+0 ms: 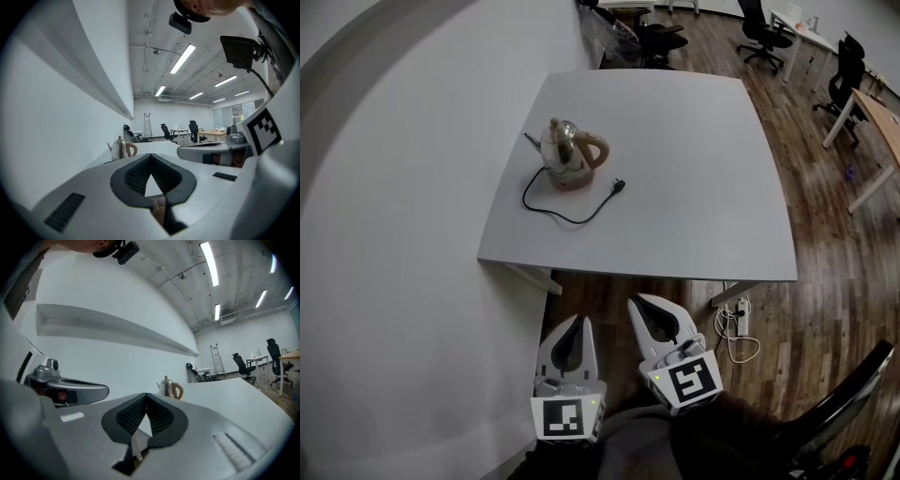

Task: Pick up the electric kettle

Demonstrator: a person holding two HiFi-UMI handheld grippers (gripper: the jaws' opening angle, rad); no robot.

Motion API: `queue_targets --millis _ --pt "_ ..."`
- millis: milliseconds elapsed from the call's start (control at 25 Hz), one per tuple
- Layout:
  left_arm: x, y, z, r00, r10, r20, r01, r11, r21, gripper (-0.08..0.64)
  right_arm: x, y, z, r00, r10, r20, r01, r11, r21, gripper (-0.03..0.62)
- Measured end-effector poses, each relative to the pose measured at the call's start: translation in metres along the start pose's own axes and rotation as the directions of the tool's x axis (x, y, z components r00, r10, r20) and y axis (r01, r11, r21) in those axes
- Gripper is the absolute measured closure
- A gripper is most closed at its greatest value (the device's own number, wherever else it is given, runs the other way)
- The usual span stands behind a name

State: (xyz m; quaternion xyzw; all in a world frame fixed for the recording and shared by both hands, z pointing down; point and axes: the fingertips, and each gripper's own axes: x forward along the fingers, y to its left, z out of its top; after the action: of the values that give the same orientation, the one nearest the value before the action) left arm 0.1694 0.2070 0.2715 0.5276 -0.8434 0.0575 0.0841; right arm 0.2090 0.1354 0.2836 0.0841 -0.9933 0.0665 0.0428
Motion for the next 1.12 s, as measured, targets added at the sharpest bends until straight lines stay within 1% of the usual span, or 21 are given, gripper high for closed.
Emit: queue_targets --millis 120,320,480,600,720,960,1120 --pt "0.017 0.002 0.005 1.0 0.016 0.0 -0.016 1.0 0.003 0.56 0.013 -0.016 0.005 1.0 0.008 0.008 -0.008 1.0 0.004 0.588" --pt "0.037 0.011 0.017 1.0 0.027 0.004 -0.027 0.999 0.02 0.56 0.032 -0.027 0.013 1.0 0.025 0.011 -0.025 1.0 0.004 0.589" --pt "0.054 0.021 0.014 1.0 0.027 -0.009 -0.027 1.0 0.006 0.56 0.052 -0.036 0.012 1.0 0.026 0.005 -0.026 1.0 0.006 0.589" --pt "0.071 0.036 0.015 1.0 0.022 -0.004 -0.022 1.0 0.005 0.56 0.071 -0.042 0.013 1.0 0.009 -0.014 -0.009 1.0 -0.003 0.588" --pt "0.091 0.052 0.019 1.0 0.014 0.006 -0.014 1.0 -0.015 0.56 0.094 -0.048 0.016 1.0 -0.004 -0.016 0.004 1.0 -0.012 0.589" --pt "0.118 0.093 0.027 1.0 -0.004 0.005 0.004 1.0 -0.018 0.56 0.141 -0.048 0.023 0.999 -0.039 -0.035 0.039 0.999 -0.009 0.589" --pt "0.13 0.119 0.027 1.0 -0.009 0.002 0.009 0.999 -0.036 0.56 0.168 -0.039 0.021 0.999 -0.022 -0.03 0.022 1.0 -0.021 0.588"
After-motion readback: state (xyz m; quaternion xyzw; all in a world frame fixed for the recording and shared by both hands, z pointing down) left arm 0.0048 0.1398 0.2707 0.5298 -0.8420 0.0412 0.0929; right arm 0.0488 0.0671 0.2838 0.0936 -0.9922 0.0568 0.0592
